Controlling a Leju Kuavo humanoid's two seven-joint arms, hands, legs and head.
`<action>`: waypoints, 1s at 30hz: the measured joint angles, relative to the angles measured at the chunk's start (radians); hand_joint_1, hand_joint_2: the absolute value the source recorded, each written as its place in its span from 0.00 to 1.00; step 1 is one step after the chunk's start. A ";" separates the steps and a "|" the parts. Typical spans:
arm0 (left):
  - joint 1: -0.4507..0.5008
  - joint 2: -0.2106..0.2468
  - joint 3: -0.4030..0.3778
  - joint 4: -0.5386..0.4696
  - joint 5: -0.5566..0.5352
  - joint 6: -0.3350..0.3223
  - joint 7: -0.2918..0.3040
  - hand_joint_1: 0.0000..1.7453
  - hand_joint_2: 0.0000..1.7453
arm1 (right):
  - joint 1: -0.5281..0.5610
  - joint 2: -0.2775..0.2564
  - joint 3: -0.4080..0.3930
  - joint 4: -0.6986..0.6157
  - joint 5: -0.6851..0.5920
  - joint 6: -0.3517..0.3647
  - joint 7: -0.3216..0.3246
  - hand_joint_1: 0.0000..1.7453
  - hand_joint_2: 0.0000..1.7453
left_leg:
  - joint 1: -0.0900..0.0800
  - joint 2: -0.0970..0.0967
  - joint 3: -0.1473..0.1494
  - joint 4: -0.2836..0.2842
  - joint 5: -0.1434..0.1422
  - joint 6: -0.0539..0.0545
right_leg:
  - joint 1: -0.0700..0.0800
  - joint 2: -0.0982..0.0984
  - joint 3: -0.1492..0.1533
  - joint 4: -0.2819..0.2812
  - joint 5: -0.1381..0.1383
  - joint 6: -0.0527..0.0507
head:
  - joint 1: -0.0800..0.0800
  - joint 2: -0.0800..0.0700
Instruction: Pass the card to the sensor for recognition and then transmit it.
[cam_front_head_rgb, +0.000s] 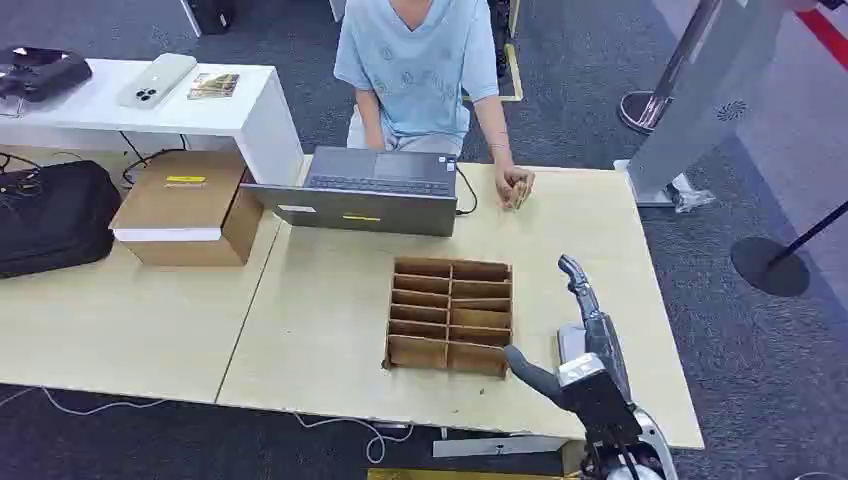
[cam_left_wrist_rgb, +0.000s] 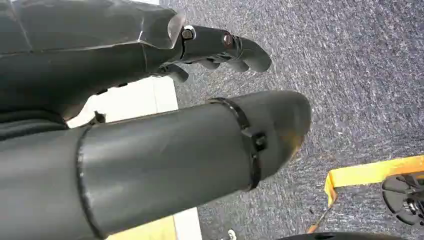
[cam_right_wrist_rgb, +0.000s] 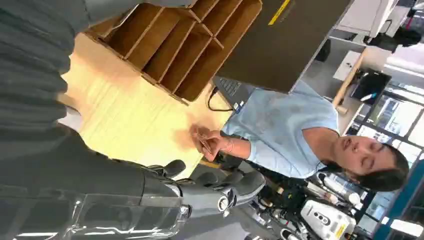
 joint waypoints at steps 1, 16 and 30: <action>0.000 0.000 0.000 0.000 0.000 0.000 0.000 0.00 0.00 | 0.000 0.000 0.000 0.000 0.000 0.000 0.000 0.00 1.00 | 0.000 0.000 0.000 0.000 0.000 0.000 | 0.000 0.000 0.000 0.000 0.000 0.000 | 0.000 0.000; 0.000 0.000 0.000 0.000 0.000 0.000 -0.001 0.00 0.00 | 0.000 0.000 0.000 0.000 0.002 -0.003 0.000 0.00 1.00 | 0.000 0.000 0.000 0.000 0.000 0.000 | 0.000 0.000 0.000 0.000 0.000 0.000 | 0.000 0.000; 0.000 0.000 0.000 0.000 -0.001 0.000 -0.001 0.00 0.00 | 0.000 0.000 0.000 0.000 0.002 -0.004 0.000 0.00 1.00 | 0.000 0.000 0.000 0.000 0.000 0.000 | 0.000 0.000 0.000 0.000 0.000 0.000 | 0.000 0.000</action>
